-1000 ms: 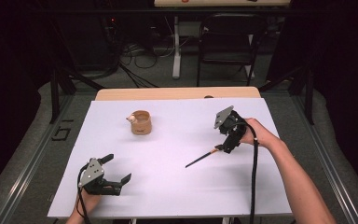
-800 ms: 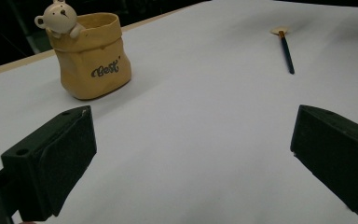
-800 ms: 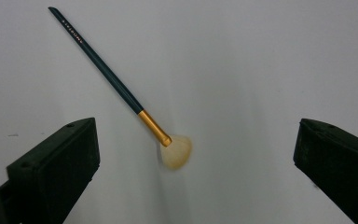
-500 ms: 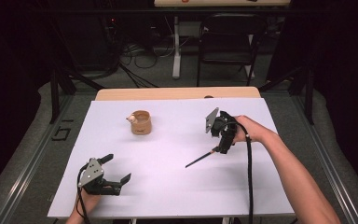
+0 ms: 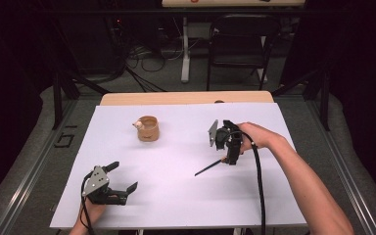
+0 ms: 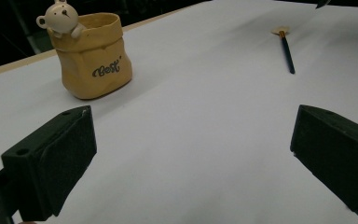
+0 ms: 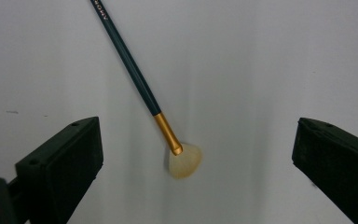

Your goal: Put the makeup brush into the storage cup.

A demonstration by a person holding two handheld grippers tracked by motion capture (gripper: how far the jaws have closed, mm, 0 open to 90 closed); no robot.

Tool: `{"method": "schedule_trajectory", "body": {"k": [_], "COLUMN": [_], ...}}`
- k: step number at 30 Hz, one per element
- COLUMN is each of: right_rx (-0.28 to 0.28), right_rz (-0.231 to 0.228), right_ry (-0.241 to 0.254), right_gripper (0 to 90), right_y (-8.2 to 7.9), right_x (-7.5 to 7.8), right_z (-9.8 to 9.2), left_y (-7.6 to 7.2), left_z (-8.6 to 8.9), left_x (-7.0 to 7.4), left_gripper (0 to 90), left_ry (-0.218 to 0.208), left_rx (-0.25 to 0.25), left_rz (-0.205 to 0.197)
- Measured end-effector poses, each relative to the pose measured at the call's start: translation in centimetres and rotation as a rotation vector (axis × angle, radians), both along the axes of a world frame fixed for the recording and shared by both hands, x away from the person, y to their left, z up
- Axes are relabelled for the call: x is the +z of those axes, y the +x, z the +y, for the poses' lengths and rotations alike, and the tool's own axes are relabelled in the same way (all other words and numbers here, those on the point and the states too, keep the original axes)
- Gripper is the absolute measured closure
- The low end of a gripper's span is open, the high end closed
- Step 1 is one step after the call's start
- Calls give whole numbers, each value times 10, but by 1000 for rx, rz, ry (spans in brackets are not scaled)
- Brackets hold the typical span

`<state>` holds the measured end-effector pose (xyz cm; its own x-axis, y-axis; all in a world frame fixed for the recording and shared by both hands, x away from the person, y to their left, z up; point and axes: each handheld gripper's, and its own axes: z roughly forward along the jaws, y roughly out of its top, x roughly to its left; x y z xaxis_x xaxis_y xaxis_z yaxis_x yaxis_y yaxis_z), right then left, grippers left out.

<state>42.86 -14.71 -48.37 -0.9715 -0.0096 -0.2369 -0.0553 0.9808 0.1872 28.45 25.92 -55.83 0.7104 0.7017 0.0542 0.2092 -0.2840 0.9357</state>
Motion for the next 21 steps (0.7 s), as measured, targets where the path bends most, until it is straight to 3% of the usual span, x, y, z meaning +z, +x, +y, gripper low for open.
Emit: {"method": "schedule_trajectory", "body": {"k": [4,5,10,12,18,19,21], "right_rx": [16,25,46,59,95,117,124], "right_rz": [-1,-22,-21,-13,24,32,36], "right_ry": [-28,-23,-33,-55,-98,-126,-148], "right_gripper": [52,95,162,267,394,470,524], "right_y": [0,0,0,-1,-2,-2,-2], "right_x": [-1,-2,-2,-5,-10,-13,-15], "right_z": [3,4,6,9,14,16,18], "left_y": [0,0,0,0,0,0,0], "left_z": [0,0,0,0,1,1,1], "left_x": [0,0,0,0,0,0,0], "left_gripper": [2,3,3,3,5,4,5], "left_ry": [-3,-2,0,-2,-3,-4,-3], "left_rx": [1,0,-1,0,-1,-1,-2], "left_rz": [-1,-1,-1,-2,-3,-3,-3]}}
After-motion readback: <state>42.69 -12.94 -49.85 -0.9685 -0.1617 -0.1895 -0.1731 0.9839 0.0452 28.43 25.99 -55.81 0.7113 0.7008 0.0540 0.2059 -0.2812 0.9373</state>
